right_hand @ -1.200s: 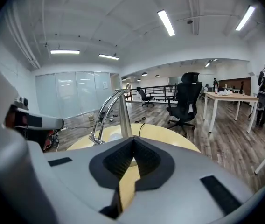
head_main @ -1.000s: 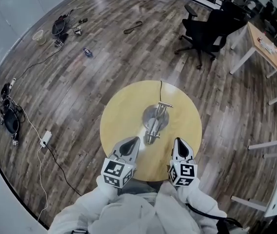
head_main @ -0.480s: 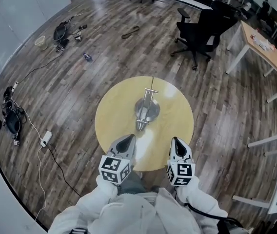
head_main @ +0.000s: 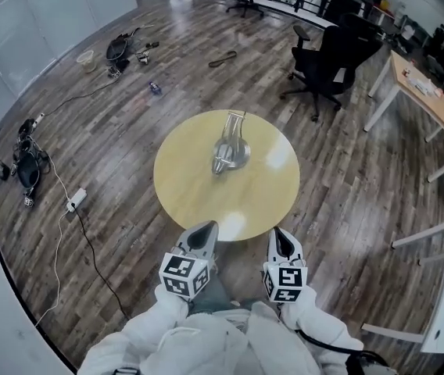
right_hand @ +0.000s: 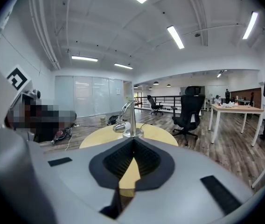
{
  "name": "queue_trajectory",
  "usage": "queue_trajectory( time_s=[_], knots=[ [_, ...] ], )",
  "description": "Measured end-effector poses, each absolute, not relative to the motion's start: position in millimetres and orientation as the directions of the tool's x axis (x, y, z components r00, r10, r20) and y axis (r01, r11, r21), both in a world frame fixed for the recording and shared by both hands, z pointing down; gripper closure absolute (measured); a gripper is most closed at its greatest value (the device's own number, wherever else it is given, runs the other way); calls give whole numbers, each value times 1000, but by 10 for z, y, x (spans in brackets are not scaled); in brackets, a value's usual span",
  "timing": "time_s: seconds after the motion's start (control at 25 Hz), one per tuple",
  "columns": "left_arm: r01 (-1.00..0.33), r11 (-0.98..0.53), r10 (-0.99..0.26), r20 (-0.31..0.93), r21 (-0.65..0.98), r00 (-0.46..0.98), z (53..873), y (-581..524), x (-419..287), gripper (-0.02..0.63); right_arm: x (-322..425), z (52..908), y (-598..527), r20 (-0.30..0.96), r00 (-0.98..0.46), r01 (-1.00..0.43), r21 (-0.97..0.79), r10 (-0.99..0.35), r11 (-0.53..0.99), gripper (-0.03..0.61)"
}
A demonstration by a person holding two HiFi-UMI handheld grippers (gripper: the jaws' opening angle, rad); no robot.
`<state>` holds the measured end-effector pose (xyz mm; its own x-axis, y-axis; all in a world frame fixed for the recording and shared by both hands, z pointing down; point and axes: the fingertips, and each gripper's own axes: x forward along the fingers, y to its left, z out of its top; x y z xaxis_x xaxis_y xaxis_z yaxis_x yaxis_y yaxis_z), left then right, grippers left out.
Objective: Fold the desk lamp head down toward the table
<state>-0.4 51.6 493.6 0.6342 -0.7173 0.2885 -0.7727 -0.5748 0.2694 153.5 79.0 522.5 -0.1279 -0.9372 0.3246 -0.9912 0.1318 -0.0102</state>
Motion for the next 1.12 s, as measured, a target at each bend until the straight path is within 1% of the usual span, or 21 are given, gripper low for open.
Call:
queue_trajectory(
  time_s=[0.2,0.4,0.6,0.72,0.96,1.12],
  knots=[
    [-776,-578,-737,249,250,629,4759,1047,28,615,1458,5073,1244,285,-180,-983,-84,-941,163,568],
    [-807,-548,-773,234,220,589,4455,1297,23,614,1418,4688,1421,214,-182,-982,-94,-960,165,568],
    [-817,-531,-791,214,222,573,4374,1546,-140,614,1246,4586,1620,192,-179,-981,-106,-965,161,568],
    [-830,-515,-800,227,216,556,4444,1634,-298,614,1081,4604,1709,184,-175,-983,-93,-967,160,568],
    [-837,-499,-798,258,226,545,4505,1744,-488,614,712,4563,1820,180,-217,-976,-55,-959,210,568],
    [-833,-508,-795,253,220,551,4485,1772,-531,614,639,4511,1839,166,-216,-976,-48,-962,211,568]
  ],
)
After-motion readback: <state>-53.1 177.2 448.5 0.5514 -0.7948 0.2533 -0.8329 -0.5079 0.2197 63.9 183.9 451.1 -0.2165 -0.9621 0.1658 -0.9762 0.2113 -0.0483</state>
